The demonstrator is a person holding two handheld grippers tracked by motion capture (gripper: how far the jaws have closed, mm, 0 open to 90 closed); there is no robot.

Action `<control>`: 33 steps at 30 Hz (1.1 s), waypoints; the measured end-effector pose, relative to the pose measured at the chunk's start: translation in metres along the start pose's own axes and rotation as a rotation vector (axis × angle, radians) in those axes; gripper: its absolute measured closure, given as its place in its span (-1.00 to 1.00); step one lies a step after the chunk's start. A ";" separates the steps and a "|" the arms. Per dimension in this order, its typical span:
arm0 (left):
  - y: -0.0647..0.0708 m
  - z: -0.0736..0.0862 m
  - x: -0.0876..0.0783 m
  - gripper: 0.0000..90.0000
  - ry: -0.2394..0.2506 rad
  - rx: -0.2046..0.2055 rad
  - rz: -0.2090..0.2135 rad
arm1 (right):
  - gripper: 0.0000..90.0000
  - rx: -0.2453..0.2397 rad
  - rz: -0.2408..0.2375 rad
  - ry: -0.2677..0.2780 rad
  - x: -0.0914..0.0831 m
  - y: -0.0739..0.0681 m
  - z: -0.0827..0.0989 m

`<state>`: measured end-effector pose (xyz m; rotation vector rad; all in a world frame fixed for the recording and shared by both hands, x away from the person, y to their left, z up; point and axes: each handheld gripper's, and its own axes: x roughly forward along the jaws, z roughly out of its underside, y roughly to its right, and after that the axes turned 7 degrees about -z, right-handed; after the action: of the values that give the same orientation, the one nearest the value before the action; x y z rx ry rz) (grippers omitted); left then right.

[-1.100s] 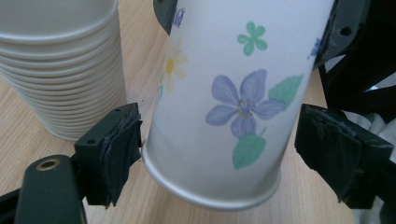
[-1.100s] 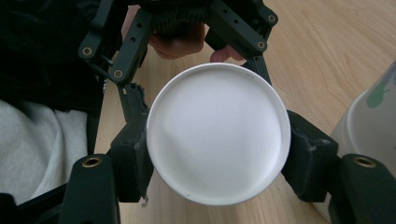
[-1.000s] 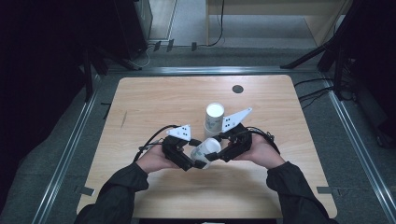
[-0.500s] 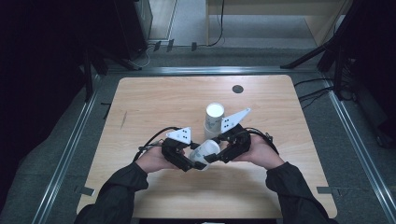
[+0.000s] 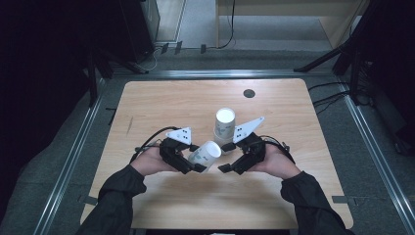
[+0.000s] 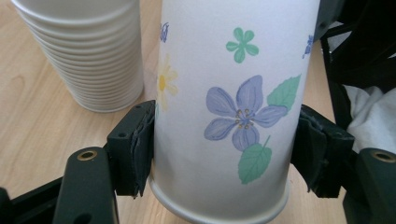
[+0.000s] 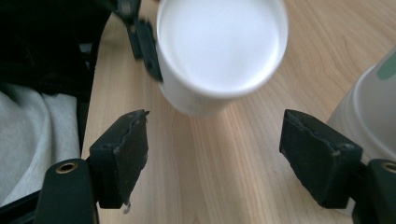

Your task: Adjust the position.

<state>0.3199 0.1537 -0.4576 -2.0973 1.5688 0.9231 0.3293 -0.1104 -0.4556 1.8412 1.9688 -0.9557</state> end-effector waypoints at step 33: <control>0.012 -0.034 0.016 -0.34 -0.268 0.187 -0.049 | -0.41 -0.038 0.038 0.076 -0.002 0.001 0.002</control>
<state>0.3213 0.1166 -0.4429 -1.7935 1.4020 0.9558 0.3295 -0.1131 -0.4563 1.9135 1.9733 -0.8439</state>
